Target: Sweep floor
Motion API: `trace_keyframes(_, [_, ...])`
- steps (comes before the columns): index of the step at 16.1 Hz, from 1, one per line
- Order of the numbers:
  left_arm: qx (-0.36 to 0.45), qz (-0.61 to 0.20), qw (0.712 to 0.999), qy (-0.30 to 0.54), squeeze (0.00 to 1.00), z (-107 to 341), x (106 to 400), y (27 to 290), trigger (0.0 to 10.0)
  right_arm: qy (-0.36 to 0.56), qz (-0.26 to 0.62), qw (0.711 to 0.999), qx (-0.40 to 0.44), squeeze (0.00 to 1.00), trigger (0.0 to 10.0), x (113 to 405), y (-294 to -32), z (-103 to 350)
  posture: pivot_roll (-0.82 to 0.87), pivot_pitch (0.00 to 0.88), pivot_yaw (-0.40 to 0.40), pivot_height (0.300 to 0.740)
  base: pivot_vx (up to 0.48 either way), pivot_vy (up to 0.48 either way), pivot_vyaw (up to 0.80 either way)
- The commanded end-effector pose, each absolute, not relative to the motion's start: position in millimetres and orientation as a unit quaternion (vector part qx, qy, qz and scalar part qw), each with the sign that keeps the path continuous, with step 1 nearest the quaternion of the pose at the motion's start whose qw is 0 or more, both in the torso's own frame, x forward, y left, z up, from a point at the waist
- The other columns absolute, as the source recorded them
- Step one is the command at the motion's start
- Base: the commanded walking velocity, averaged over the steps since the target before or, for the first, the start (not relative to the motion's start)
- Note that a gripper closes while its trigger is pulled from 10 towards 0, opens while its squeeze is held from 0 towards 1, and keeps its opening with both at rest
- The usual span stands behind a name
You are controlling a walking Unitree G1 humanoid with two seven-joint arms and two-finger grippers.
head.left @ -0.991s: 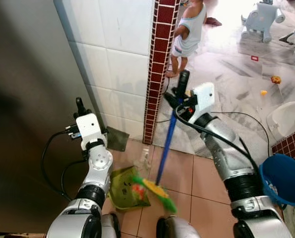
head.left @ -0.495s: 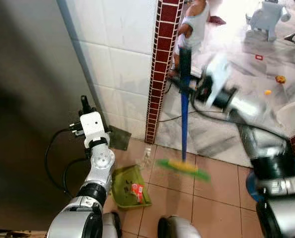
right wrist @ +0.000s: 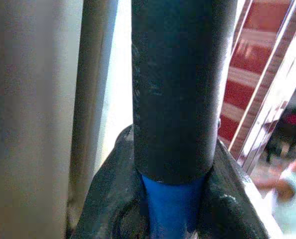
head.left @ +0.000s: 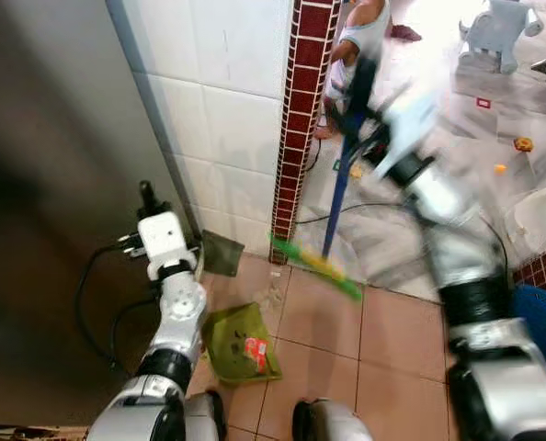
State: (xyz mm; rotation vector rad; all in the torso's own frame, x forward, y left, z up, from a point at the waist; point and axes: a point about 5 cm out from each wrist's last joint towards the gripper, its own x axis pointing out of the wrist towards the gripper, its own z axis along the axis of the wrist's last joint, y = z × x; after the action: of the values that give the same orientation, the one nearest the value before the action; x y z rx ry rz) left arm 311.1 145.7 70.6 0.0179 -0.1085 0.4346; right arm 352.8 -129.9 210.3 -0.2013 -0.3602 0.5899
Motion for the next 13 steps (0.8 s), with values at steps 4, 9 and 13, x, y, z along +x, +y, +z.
trace_keyframes(4, [0.011,0.206,0.978,-0.036,0.0,62,302,153,10.0,-0.162,0.31,0.935,-0.054,0.0,10.0,345,-85,173,-0.04,0.173,0.011,0.74,0.0,0.0,0.0])
trace_keyframes(9, [0.004,0.188,0.982,-0.025,0.0,61,300,152,10.0,-0.103,0.438,0.892,-0.046,0.0,10.0,321,-67,144,-0.05,0.155,0.018,0.74,0.0,0.0,0.0])
trace_keyframes(13, [0.002,0.163,0.986,-0.017,0.0,62,306,144,10.0,-0.074,0.532,0.838,-0.097,0.0,10.0,298,-86,145,-0.08,0.129,0.025,0.74,0.0,0.0,0.0])
